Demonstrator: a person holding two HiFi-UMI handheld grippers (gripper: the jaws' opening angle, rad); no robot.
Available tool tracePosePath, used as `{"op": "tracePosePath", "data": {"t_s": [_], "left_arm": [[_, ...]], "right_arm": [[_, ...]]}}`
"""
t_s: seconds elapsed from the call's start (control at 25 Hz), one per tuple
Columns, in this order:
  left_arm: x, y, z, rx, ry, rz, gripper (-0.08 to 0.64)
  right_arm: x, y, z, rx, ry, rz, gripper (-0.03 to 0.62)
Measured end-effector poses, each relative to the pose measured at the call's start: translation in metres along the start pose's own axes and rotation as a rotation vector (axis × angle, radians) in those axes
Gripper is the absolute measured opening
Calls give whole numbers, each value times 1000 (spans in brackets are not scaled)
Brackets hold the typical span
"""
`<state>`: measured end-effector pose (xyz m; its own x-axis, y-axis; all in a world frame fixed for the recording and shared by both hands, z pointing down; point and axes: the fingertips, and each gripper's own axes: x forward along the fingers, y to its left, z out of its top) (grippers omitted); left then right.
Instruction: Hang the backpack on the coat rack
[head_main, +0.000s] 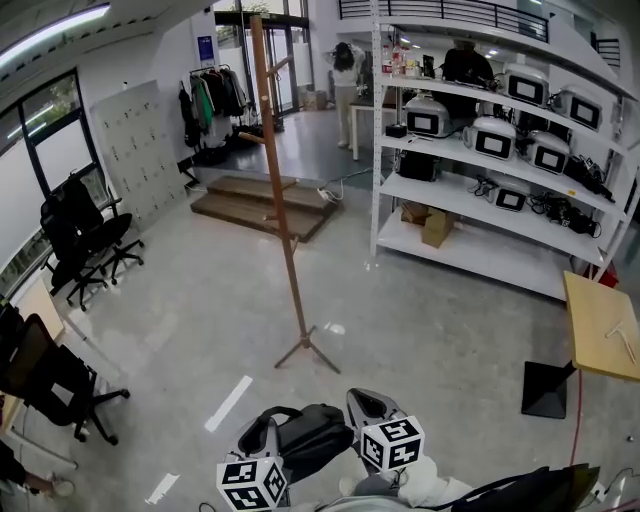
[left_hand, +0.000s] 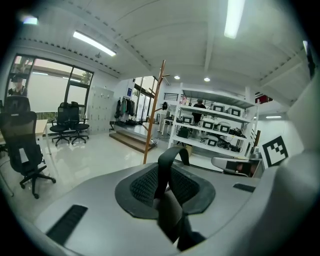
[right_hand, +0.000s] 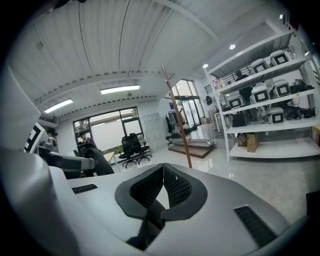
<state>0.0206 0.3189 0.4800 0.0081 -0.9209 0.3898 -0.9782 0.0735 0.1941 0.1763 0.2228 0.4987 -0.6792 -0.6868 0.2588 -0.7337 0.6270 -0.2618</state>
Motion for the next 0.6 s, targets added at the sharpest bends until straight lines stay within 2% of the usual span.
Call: {"op": "tracePosePath", "data": {"t_s": [0.32, 0.6], "left_arm": [[56, 18, 22, -27, -13, 20, 58], [86, 32, 45, -5, -23, 38, 58]], "right_arm": [[57, -28, 13, 42, 14, 30, 12], [88, -38, 22, 67, 24, 36, 12]]}}
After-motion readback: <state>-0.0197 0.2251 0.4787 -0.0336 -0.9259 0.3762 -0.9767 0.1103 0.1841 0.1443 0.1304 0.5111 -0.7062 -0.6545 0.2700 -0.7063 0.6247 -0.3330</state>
